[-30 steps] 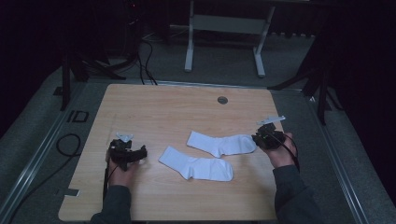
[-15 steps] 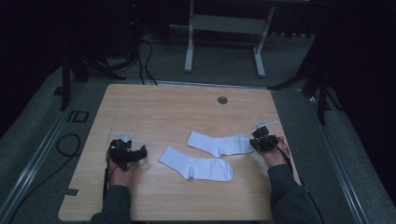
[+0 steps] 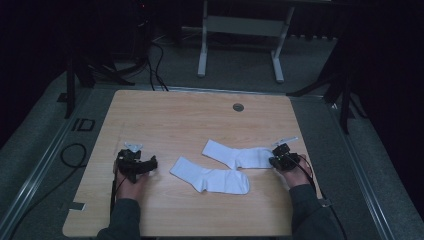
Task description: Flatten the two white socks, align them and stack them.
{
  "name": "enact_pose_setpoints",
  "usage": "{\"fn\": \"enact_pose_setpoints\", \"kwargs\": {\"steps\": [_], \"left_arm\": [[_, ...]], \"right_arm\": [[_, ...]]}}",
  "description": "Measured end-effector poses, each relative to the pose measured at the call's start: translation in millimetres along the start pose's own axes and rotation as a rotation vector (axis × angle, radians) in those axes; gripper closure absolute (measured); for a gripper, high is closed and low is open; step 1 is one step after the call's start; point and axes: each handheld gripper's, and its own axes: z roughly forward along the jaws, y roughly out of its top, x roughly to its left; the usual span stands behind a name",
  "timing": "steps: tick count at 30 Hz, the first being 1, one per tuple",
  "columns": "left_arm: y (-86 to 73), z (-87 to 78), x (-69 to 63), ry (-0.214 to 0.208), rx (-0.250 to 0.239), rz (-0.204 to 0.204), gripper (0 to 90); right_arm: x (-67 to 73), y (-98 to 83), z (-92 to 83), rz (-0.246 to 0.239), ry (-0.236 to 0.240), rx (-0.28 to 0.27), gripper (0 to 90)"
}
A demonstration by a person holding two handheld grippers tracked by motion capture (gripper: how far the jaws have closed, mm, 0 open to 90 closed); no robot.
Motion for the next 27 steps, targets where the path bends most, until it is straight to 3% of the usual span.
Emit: {"fn": "enact_pose_setpoints", "kwargs": {"steps": [10,15,21,25,26,27], "left_arm": [[-0.1,0.0,0.0,0.000,-0.001,0.001,13.9],[-0.1,0.0,0.0,0.000,-0.001,0.001,13.9],[-0.1,-0.1,-0.1,0.000,0.000,0.001,13.9],[-0.1,-0.1,0.0,-0.001,0.000,0.002,13.9],[-0.1,-0.1,0.0,-0.001,0.000,0.002,13.9],[-0.1,-0.1,0.0,-0.001,0.000,0.002,13.9]], "right_arm": [[-8.3,-18.4,-11.0,0.008,-0.022,0.012,88.8],[-12.7,-18.4,-13.0,0.004,-0.037,0.032,83.4],[-8.2,-4.0,-24.7,-0.019,-0.034,-0.028,76.2],[3.4,14.6,-27.5,-0.076,0.010,-0.066,70.4],[12.0,25.2,-25.6,-0.111,0.044,-0.077,68.1],[12.0,25.2,-25.6,-0.111,0.044,-0.077,68.1]]}}
